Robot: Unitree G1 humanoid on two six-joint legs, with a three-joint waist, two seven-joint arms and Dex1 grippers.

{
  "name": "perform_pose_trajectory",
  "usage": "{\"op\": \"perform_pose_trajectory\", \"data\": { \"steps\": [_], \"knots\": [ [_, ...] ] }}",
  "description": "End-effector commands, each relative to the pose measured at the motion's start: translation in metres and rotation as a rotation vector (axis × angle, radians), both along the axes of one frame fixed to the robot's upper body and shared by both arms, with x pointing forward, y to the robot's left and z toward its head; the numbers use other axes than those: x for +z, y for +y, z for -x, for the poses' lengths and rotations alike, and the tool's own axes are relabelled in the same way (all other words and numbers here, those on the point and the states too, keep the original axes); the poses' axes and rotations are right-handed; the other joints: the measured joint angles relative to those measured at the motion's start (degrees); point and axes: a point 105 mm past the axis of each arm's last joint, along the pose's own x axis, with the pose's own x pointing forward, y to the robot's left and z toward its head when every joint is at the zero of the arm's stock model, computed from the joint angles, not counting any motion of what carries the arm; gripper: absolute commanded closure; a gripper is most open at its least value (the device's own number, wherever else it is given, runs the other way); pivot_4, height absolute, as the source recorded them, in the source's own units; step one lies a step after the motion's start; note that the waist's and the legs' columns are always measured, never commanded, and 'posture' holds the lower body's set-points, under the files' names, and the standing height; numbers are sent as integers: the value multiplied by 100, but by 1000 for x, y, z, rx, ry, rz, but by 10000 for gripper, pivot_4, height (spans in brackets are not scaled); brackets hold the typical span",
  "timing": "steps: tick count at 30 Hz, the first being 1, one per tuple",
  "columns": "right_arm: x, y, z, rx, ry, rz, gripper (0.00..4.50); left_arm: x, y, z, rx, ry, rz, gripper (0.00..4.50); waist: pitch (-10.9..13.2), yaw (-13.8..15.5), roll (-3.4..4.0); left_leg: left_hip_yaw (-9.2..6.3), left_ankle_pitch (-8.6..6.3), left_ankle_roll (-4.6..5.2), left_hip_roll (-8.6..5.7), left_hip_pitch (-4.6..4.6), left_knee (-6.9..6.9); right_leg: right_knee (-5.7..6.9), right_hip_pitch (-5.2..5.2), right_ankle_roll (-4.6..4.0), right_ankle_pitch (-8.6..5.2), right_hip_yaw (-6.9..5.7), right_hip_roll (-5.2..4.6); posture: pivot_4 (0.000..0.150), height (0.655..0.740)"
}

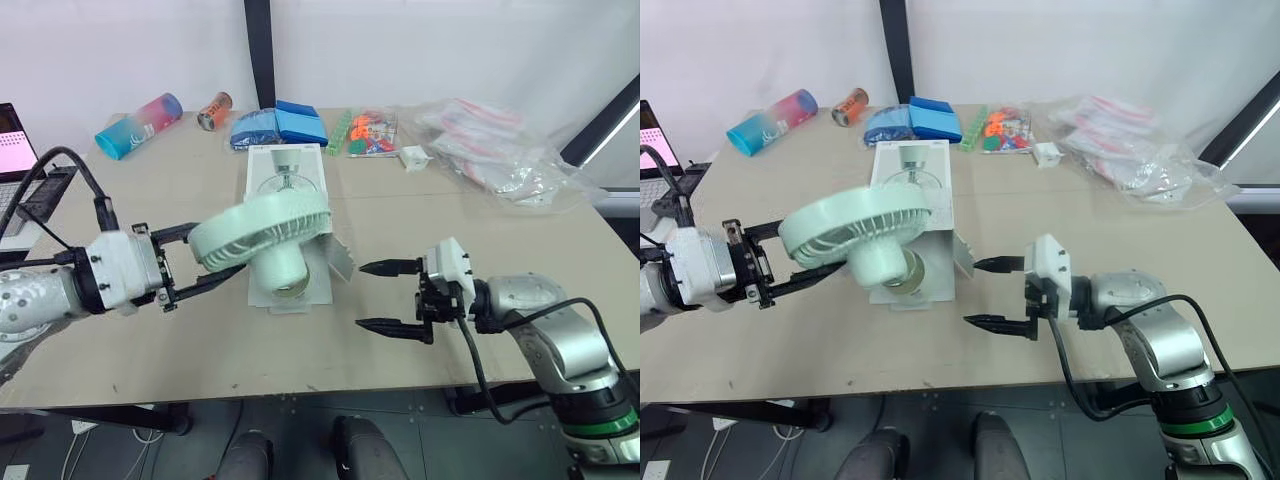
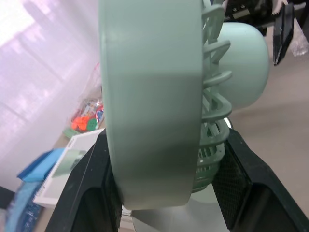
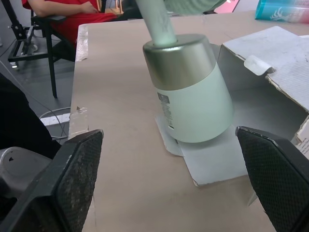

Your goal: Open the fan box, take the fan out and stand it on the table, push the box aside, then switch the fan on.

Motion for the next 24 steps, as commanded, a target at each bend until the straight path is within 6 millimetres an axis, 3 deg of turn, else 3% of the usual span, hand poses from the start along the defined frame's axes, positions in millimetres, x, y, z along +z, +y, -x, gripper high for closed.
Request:
{"op": "perform_pose_trajectory", "data": {
  "steps": [1, 9, 17, 24],
  "knots": [
    [14, 5, -3, 27, -48, -25, 0, 19, 2, 0, 11, 55, 63, 25479, 1, 0, 2, 1, 0, 0, 0, 0, 0, -1, 0, 0, 0, 0, 0, 1500, 7400],
    [30, 16, -15, 6, -79, -83, 0, 24, 17, -1, 62, 207, 99, 25479, 4, -31, 5, 8, -1, 1, 5, 2, 0, 3, -4, -4, 1, 6, 7, 1500, 7400],
    [36, 21, -29, -37, -97, -91, 0, 57, 63, -16, 231, 133, 52, 25479, 7, -55, 8, 9, -1, 1, 4, -1, -1, 3, -8, -5, 1, 8, 8, 1500, 7400],
    [37, 31, -43, -94, -106, -95, 0, 65, 108, -10, 369, 170, 25, 25479, 12, -139, 10, 10, -1, 2, 5, -9, -6, 8, -21, -11, -3, 9, 10, 1500, 7400]
  ]
}}
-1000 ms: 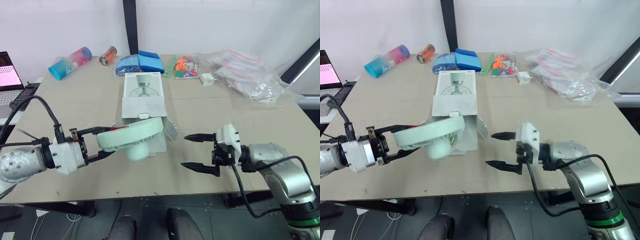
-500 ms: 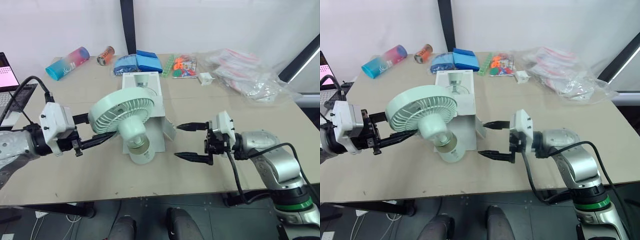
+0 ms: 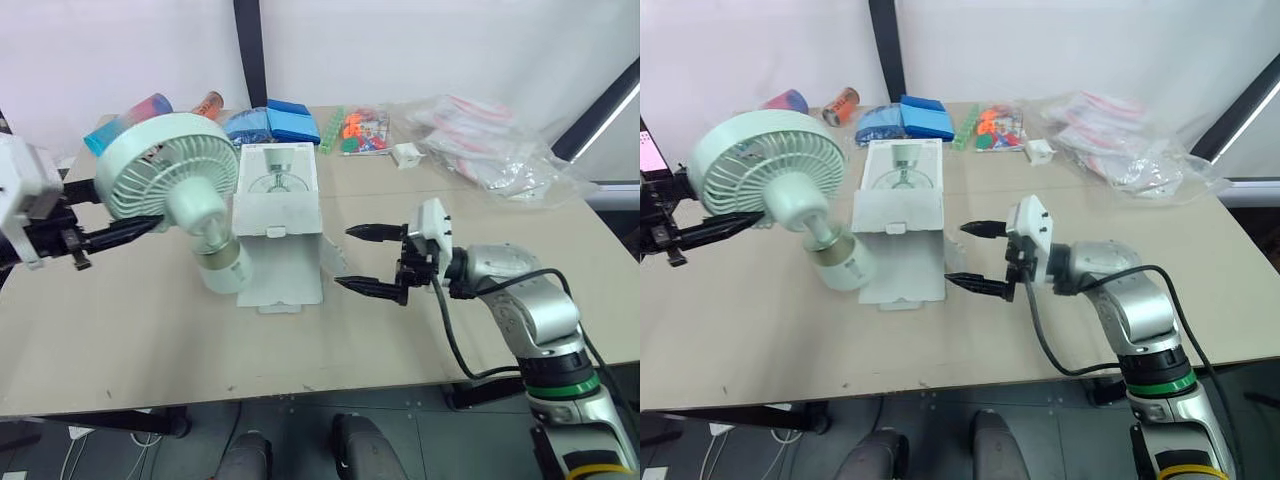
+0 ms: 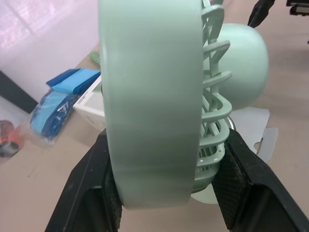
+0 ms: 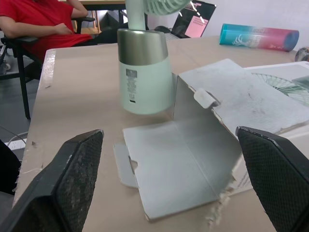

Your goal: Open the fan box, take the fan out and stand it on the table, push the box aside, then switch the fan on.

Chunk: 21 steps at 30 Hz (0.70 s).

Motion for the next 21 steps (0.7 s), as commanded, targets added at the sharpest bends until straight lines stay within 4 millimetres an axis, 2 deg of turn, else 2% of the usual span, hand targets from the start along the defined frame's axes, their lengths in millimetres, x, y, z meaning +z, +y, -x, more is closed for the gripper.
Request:
{"op": "perform_pose_trajectory", "data": {
  "steps": [1, 7, 12, 17, 21],
  "knots": [
    [12, 9, -6, -17, -45, -14, 0, 23, 25, 9, 76, -61, -14, 25479, 2, -11, -1, 2, 0, 0, 1, 0, 0, 5, -3, -2, -1, 0, 0, 1500, 7400],
    [11, 14, -11, -27, -53, -9, 0, 18, 59, 12, 194, -48, -40, 25479, 3, -5, -3, 1, 0, 0, 1, 0, 1, 13, -5, -6, -5, 0, 0, 1500, 7400],
    [10, 15, -14, -27, -55, -6, 0, 17, 85, 1, 316, -101, -8, 25479, 6, -3, -8, 0, 0, -1, 1, -1, 1, 13, -6, -6, -4, 0, -1, 1500, 7400],
    [7, 15, -13, -25, -53, -3, 0, 12, 92, -8, 367, -122, 17, 25479, 6, -3, -13, 0, -1, -3, 1, -2, 1, 12, -6, -6, -4, 0, -3, 1500, 7400],
    [4, 15, -11, -25, -49, 4, 0, 0, 89, -11, 364, -80, 27, 25479, 6, -3, -15, 0, -2, -5, 1, -2, 1, 15, -8, -6, -4, -1, -4, 1500, 7400]
  ]
}}
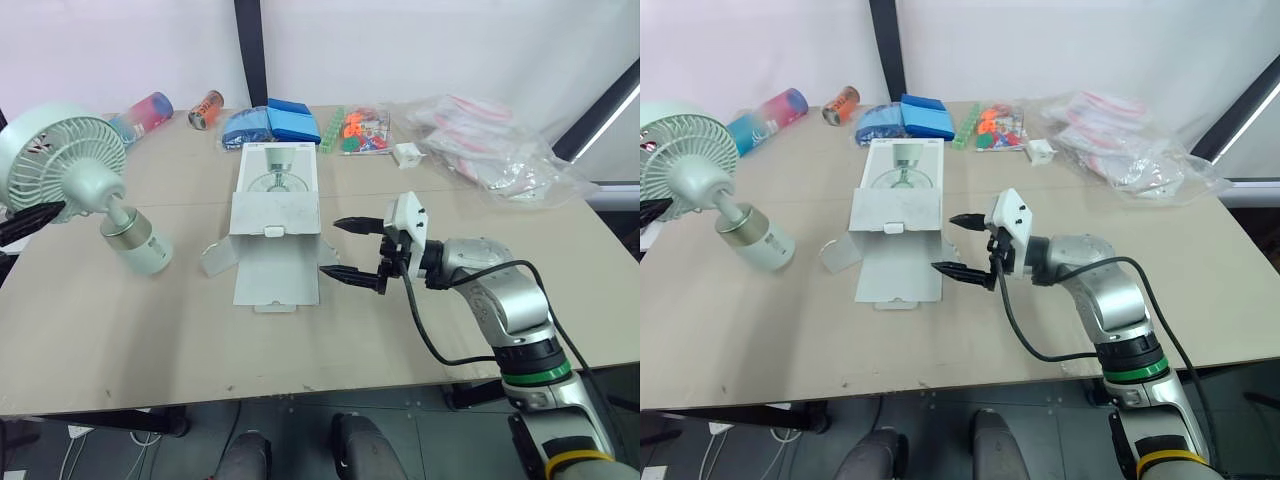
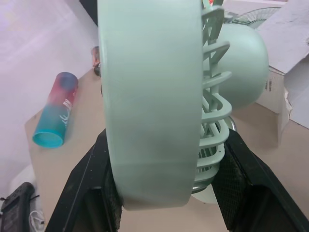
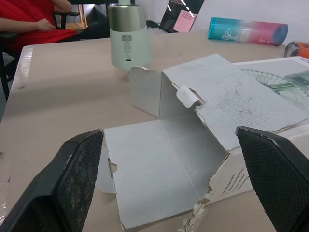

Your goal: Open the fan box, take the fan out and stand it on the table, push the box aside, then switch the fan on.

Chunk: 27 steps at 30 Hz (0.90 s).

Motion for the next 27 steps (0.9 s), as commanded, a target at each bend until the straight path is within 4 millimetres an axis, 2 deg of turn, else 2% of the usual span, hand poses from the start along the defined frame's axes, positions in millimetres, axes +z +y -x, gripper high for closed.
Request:
{"op": "perform_pose_trajectory", "data": {
  "steps": [1, 10, 12, 16, 17, 23, 27],
  "knots": [
    [5, 0, 3, 10, -35, -1, 0, 5, -5, 0, -4, -31, -11, 25479, 0, 0, -1, 0, 0, 0, 0, 0, 0, 0, 0, 0, 0, 0, 0, 1500, 7400],
    [2, -1, 6, 5, -30, 3, 0, -7, -11, -7, -5, -22, 4, 25479, 0, -1, -6, 0, -1, -2, 1, -1, 1, 4, -3, 0, 0, 0, 0, 1500, 7400],
    [1, -1, 6, 4, -28, 5, 0, -13, -13, -6, -18, 24, 32, 15230, 0, 0, -6, 0, -1, -2, 1, -1, 1, 4, -3, 0, 0, 0, -1, 1500, 7400],
    [0, -1, 7, 7, -27, 7, 0, -14, -13, -5, -9, 38, 46, 1783, 0, -1, -6, 0, -1, -2, 1, 1, 2, 8, -2, 0, 0, 0, -1, 1500, 7400],
    [0, -1, 6, 7, -26, 8, 0, -14, -12, -5, -7, 37, 47, 310, 0, -2, -6, 0, -1, -2, 1, 3, 2, 9, -2, 0, 0, 0, -1, 1500, 7400],
    [-1, -1, 7, 9, -26, 11, 0, -15, -11, -3, 3, 42, 46, 310, 0, -2, -6, 1, -1, -2, 0, 4, 2, 9, -2, 0, 0, 0, -1, 1500, 7400],
    [-2, 1, 7, 14, -26, 13, 0, -20, 4, 0, 72, 23, 41, 310, 0, -2, -6, 1, -1, -2, 1, 4, 1, 9, -3, -1, -1, 0, -1, 1500, 7400]
  ]
}}
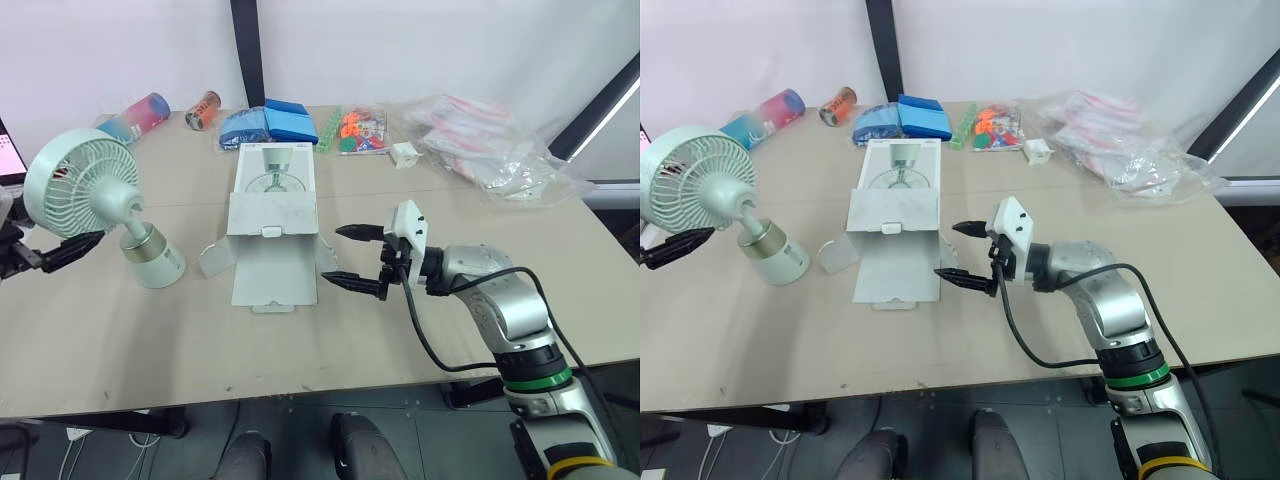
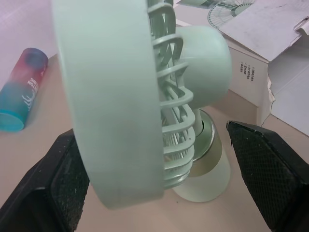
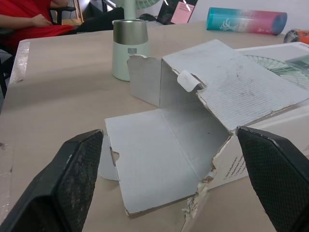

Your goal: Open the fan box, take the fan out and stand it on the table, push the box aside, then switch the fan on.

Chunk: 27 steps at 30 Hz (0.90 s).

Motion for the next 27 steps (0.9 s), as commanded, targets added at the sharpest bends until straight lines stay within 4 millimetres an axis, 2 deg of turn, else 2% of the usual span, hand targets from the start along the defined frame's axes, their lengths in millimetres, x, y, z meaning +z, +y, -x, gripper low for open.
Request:
{"op": "perform_pose_trajectory", "data": {
  "steps": [1, 6, 12, 16, 19, 23, 27],
  "knots": [
    [8, 5, 5, 26, -48, 2, 0, 8, 19, 9, 89, -79, -10, 310, 0, 0, 0, 0, 0, 0, 0, 0, 0, 0, 0, 0, 0, 0, 0, 1500, 7400],
    [7, 6, 5, 30, -46, 6, 0, -8, 31, 21, 140, -58, 39, 310, 0, 0, 0, 1, 0, 0, 0, 1, 0, 1, 0, -1, 0, 0, -1, 1500, 7400],
    [7, 7, 1, 20, -51, 14, 0, -37, 34, 35, 157, 26, 78, 310, -1, 3, -2, 0, 0, -1, 0, 2, 0, 0, 1, -1, -1, -1, -3, 1500, 7400],
    [7, 6, -4, -16, -59, 28, 0, -63, 17, 48, 101, 93, 132, 310, -2, 1, -2, 0, -1, -3, 1, 2, 0, -1, 1, -2, -1, -1, -3, 1500, 7400],
    [8, 5, -7, -42, -65, 26, 0, -75, 7, 56, 60, 142, 157, 310, -3, 6, -5, 0, -3, -6, 4, 2, 0, -2, 1, -3, -2, -1, -2, 1500, 7400],
    [7, -1, -21, -156, -64, 57, 0, -94, -32, 74, -88, 222, 243, 310, -4, 4, -5, 5, -3, -7, 2, 5, 1, 0, 3, -3, -2, 1, -5, 1500, 7400],
    [7, -1, -22, -201, -56, 68, 0, -94, -68, 74, -187, 191, 286, 310, -5, 21, -6, 1, -3, -7, 5, 5, 1, 0, 4, -6, -3, 0, -1, 1500, 7400]
  ]
}}
